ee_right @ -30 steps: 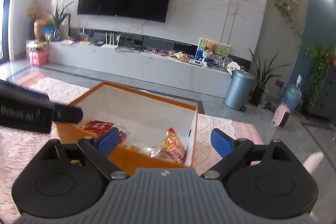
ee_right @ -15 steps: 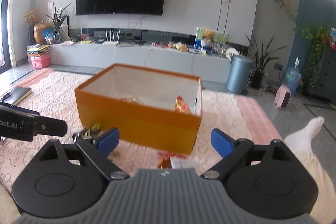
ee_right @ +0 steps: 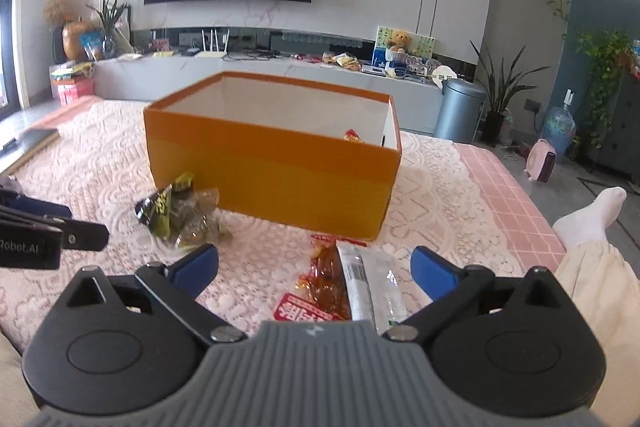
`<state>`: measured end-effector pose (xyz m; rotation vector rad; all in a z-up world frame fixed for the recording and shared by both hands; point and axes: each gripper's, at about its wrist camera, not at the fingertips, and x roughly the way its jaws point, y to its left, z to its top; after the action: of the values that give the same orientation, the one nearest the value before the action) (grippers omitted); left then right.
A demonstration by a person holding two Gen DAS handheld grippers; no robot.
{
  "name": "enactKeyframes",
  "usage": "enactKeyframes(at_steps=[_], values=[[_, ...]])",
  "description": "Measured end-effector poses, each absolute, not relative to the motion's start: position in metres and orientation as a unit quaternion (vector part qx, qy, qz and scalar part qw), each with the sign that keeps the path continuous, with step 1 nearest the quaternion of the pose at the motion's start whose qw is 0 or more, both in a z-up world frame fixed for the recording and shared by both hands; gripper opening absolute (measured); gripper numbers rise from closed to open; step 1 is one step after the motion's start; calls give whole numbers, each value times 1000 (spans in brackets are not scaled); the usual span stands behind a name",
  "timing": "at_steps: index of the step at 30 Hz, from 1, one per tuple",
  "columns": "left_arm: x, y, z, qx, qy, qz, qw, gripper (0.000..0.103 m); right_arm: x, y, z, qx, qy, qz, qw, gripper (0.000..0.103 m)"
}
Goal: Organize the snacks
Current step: 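Move the left tool to the black-and-yellow pack while the right tool approaches the clear snack bag, then grasp the black-and-yellow pack with the left tool while the right tool grasps the clear snack bag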
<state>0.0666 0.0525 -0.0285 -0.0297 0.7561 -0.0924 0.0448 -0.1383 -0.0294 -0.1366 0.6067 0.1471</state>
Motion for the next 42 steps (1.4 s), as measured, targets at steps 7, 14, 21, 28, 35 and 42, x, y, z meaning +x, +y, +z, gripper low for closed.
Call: enactKeyframes(at_steps=[7,14,21,28,35,42], values=[[70,58,-30,-1,356,-56,933,64,54,-142,-37,-46,315,67,946,99],[82,67,-34,-10,359,-57,932,76,70,-136,-44,-29,331,87,939,99],[94,78,-37,-34,362,-59,930,78,91,-125,-52,-19,345,101,933,99],[112,83,-43,-28,379,-56,923,76,113,-115,-60,-6,358,105,928,99],[130,90,-52,-25,398,-68,914,70,131,-97,-66,-33,356,126,925,99],[142,88,-63,7,395,-83,915,70,147,-87,-68,-44,352,130,926,99]])
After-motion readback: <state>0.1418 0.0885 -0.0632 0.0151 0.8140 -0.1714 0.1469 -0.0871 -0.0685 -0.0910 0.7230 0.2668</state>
